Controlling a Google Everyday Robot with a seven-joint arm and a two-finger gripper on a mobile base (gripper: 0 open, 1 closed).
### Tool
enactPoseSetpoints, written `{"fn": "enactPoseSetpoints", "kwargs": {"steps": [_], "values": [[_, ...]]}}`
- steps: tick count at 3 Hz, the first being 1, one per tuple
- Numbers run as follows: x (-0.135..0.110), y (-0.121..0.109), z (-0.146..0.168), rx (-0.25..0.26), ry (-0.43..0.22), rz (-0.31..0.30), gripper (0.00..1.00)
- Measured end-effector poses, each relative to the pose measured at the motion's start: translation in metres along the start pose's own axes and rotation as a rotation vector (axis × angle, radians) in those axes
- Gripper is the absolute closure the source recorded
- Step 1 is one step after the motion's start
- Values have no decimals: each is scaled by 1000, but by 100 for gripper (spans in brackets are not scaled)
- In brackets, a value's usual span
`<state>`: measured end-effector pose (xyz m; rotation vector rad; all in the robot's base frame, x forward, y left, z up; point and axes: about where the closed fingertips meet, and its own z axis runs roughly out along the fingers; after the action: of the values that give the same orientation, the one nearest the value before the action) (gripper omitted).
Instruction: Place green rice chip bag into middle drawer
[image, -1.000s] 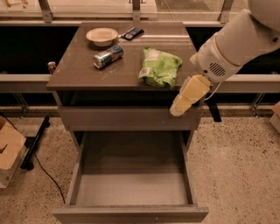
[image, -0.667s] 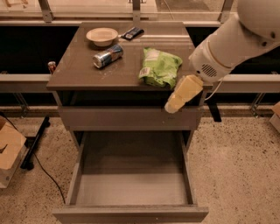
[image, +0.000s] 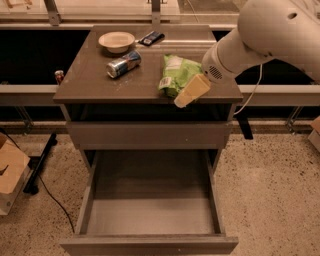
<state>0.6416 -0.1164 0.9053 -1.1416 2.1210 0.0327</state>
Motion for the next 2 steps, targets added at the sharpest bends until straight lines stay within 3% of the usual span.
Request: {"fn": "enactPoseSetpoints", "kwargs": {"steps": [2], "values": [[-4,-35,77,-11,-17,96,0]]}}
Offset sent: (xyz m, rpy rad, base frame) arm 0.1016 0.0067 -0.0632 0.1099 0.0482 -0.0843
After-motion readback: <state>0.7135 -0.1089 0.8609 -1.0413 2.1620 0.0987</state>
